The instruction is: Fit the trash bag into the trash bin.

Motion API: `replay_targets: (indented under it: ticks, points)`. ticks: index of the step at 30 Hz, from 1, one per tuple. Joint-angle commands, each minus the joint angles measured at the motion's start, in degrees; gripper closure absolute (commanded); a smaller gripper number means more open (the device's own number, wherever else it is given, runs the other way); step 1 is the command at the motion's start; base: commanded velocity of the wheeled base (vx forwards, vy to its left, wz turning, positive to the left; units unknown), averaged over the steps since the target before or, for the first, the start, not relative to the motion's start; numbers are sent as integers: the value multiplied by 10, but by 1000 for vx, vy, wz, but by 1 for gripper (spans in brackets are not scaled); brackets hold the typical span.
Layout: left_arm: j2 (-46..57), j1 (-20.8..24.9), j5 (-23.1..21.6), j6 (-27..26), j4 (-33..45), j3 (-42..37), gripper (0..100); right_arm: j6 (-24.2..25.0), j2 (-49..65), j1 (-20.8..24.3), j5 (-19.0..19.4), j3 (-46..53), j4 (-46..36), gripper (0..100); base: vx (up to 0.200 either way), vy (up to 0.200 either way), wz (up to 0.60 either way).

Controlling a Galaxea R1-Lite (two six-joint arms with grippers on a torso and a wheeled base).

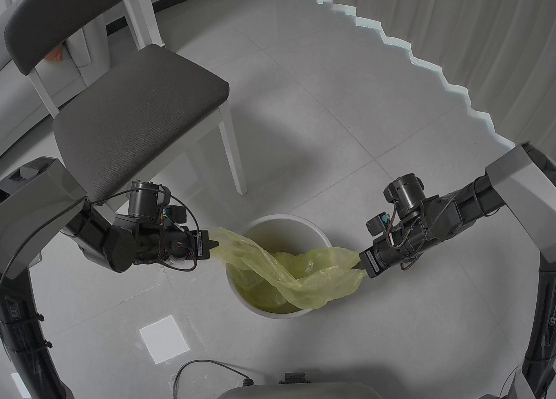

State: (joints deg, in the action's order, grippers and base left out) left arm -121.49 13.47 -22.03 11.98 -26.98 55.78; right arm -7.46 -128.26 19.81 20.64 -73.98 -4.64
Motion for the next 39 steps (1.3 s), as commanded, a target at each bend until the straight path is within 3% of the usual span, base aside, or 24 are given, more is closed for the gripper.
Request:
replay_targets:
  ticks: [1, 10, 19, 20, 26, 27, 39]
  points:
    - [-4, 0, -3, 1, -3, 2, 100, 3, -2, 0, 0, -4, 3, 100, 0, 0, 0]
    - [34, 5, -14, 3, -15, -9, 100, 9, 26, 7, 2, -5, -1, 100, 0, 0, 0]
    - [44, 2, -14, 1, -61, -95, 100, 0, 45, 22, 0, 38, -4, 100, 0, 0, 0]
    - [44, 2, -14, 2, -74, -98, 0, 1, 45, 21, 0, 37, -3, 100, 0, 0, 0]
    - [49, 0, -14, 2, -77, -99, 0, 1, 46, 20, 0, 36, -4, 100, 0, 0, 0]
    - [49, 1, -13, 2, -77, -101, 0, 3, 46, 20, 0, 34, -4, 0, 0, 0, 0]
    - [67, 27, -13, 2, -75, -119, 0, 4, 56, 22, 0, 32, -4, 0, 0, 0, 0]
